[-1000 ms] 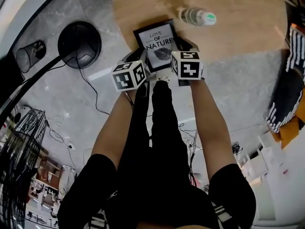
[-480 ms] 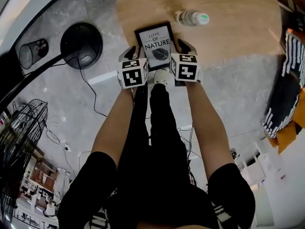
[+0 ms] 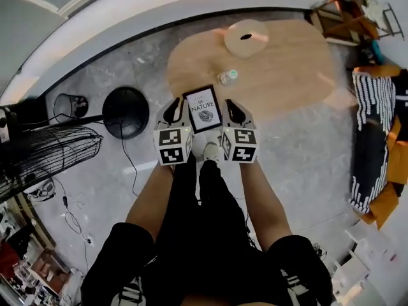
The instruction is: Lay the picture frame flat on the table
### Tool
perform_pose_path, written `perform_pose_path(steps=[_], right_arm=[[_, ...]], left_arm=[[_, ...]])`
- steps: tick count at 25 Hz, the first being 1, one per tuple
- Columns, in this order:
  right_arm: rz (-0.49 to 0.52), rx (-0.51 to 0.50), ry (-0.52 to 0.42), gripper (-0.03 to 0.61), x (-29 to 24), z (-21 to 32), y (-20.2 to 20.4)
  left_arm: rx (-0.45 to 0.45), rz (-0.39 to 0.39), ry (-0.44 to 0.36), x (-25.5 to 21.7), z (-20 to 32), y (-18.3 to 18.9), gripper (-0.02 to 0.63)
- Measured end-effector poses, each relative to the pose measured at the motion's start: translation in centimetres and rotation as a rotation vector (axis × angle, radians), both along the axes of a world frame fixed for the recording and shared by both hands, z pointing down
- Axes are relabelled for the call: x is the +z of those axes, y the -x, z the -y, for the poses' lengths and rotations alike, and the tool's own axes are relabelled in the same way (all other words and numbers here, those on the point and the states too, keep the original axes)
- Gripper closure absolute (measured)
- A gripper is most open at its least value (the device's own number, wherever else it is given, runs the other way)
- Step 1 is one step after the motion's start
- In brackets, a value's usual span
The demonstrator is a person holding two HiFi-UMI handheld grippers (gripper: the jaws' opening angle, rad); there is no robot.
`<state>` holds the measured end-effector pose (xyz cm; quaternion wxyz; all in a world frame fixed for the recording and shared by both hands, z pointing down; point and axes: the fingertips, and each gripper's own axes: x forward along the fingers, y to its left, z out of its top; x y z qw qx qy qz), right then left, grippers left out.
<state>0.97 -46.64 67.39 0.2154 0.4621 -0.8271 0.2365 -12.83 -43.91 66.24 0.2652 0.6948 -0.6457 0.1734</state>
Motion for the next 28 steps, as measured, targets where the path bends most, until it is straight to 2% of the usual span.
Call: perform_pose_path(steps=[4, 7, 9, 12, 17, 22, 28], right_arm=[[0.096, 0.035, -0.089, 0.561, -10.6, 0.3, -2.1], [0.178, -0.017, -0.167, 0.563, -20.4, -0.2, -2.9], [0.193, -0.041, -0.258, 0.563, -26.3, -0.4, -3.0], [0.189, -0.026, -0.374, 0.563, -32.8, -0.8, -3.2], [0.168, 0.021, -0.468, 0.565, -38.2, -0.8, -3.4], [0.178, 0.015, -0.523, 0.565, -41.6, -1.6, -2.9], [0.201, 0.002, -0.582, 0.565, -44.4, -1.8, -1.2]], left_arm=[[0.033, 0.014, -0.125, -11.1, 0.1, -1.9, 0.575], [0.064, 0.007, -0.192, -20.1, -0.8, -4.2, 0.58], [0.083, 0.017, -0.248, -25.1, -1.3, -4.8, 0.581], [0.119, 0.042, -0.317, -30.1, -2.2, -4.9, 0.583], [0.108, 0.045, -0.413, -35.8, -2.4, -3.1, 0.584], [0.081, 0.076, -0.486, -40.7, -2.9, -1.1, 0.584], [0.058, 0.101, -0.533, -43.4, -3.0, 0.8, 0.584]])
